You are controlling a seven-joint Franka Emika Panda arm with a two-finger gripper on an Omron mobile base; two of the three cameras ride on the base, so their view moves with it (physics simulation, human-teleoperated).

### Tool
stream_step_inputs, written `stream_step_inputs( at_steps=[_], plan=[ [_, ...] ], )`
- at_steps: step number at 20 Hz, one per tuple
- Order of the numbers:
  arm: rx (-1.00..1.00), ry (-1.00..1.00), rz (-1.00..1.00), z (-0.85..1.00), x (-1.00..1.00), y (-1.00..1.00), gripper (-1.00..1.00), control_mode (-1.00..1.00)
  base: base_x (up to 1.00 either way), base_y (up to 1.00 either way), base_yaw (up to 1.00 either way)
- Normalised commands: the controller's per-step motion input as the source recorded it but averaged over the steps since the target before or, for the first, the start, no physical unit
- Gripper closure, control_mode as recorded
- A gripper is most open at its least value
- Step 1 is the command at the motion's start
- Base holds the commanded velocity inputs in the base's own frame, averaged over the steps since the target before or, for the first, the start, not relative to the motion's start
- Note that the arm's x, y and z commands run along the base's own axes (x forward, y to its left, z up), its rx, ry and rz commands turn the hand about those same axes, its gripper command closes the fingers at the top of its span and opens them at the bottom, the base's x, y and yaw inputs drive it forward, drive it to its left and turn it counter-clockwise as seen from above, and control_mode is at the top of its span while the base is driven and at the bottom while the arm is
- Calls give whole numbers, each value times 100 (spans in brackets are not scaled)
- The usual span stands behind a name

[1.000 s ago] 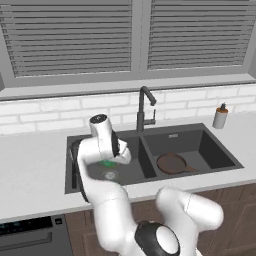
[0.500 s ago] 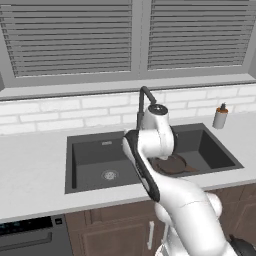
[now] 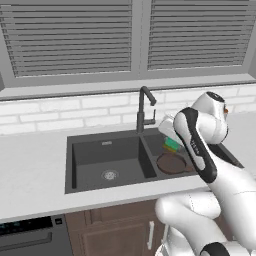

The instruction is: Pick the pan and sponge and place them into the sink. Then turn on the water.

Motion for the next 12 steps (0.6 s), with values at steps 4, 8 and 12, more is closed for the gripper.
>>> stream_step_inputs(
  at_steps=[4, 8, 12],
  plan=[
    [14, 4, 6, 0, 11, -79, 100, -100, 0, 0, 0],
    [8, 9, 5, -6, 40, -70, 100, -100, 0, 0, 0],
    [4, 16, 2, -6, 56, -58, 100, -100, 0, 0, 0]
  ],
)
